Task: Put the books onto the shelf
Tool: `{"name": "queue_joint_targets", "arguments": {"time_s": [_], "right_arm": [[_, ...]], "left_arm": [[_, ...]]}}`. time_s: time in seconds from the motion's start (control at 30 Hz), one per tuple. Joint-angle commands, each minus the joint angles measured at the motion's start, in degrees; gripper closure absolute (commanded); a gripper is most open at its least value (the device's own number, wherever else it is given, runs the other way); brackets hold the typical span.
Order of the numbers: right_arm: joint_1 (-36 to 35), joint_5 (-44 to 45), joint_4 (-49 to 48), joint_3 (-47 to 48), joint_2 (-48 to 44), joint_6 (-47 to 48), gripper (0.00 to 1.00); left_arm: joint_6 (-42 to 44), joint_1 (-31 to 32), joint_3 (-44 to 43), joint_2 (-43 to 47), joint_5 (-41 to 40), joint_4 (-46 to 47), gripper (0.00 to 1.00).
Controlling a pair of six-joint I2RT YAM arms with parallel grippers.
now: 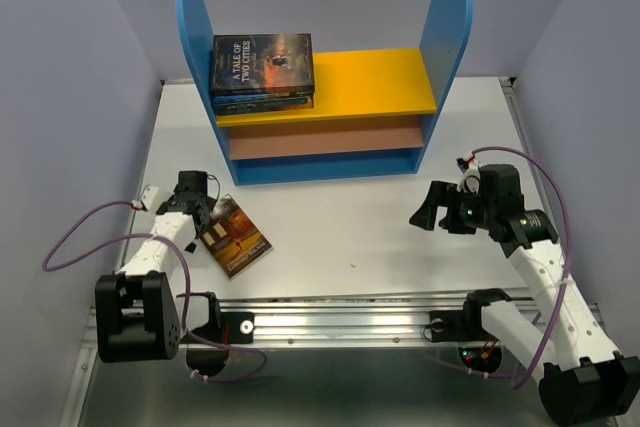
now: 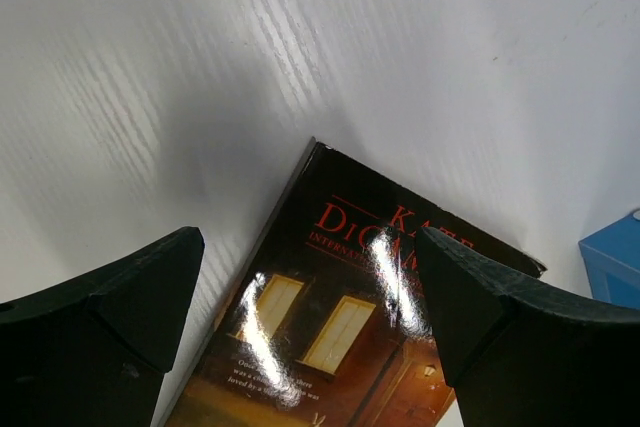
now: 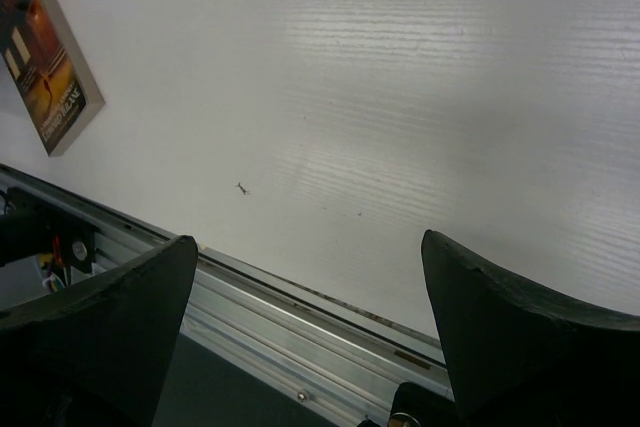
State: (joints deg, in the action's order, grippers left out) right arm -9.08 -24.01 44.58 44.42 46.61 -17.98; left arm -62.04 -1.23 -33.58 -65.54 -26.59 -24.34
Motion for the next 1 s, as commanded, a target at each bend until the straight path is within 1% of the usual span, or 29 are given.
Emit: {"name": "queue_joint_targets", "arguments": {"time_s": [0.0, 0.17, 0.3, 0.43, 0.63, 0.87, 0.9, 0.93, 0.97], "right_arm": [[-0.2, -1.2, -1.8, 0.6, -0.6, 0.0, 0.0], [-0.2, -1.2, -0.7, 0.9, -1.3, 0.2, 0.0], [-0.2, -0.2, 0.0, 0.4, -2.1, 0.1, 0.0], [-0.2, 0.0, 0.1, -0.3, -2.8, 0.1, 0.0], [-0.2, 0.4, 0.0, -0.4, -2.2, 0.4, 0.0], [-0.2, 0.8, -0.3, -1.1, -2.1, 0.4, 0.0], [-0.2, 0.7, -0.3, -1.2, -2.1, 0.3, 0.0], [-0.2, 0.6, -0.3, -1.2, -2.2, 0.3, 0.0], [-0.2, 0.6, -0.4, -1.2, -2.2, 0.3, 0.0]], "left_arm": [[3.9, -0.3, -1.3, -4.5, 0.8, 4.0, 0.01], [1.2, -0.3, -1.0, -8.3, 1.4, 6.2, 0.01], [-0.1, -0.3, -2.7, -9.7, 1.5, 7.0, 0.01], [-0.5, -0.3, -4.9, -11.4, 0.0, 5.9, 0.01], [-0.4, -0.3, -5.9, -13.6, 2.2, 7.5, 0.01], [0.0, -0.3, -7.2, -15.8, 2.4, 7.5, 0.01], [0.3, -0.3, -6.7, -15.8, 3.1, 7.7, 0.02], [0.4, 0.1, -6.0, -15.8, 3.8, 8.3, 0.04], [0.7, 0.4, -5.2, -15.2, 6.7, 8.9, 0.13]]}}
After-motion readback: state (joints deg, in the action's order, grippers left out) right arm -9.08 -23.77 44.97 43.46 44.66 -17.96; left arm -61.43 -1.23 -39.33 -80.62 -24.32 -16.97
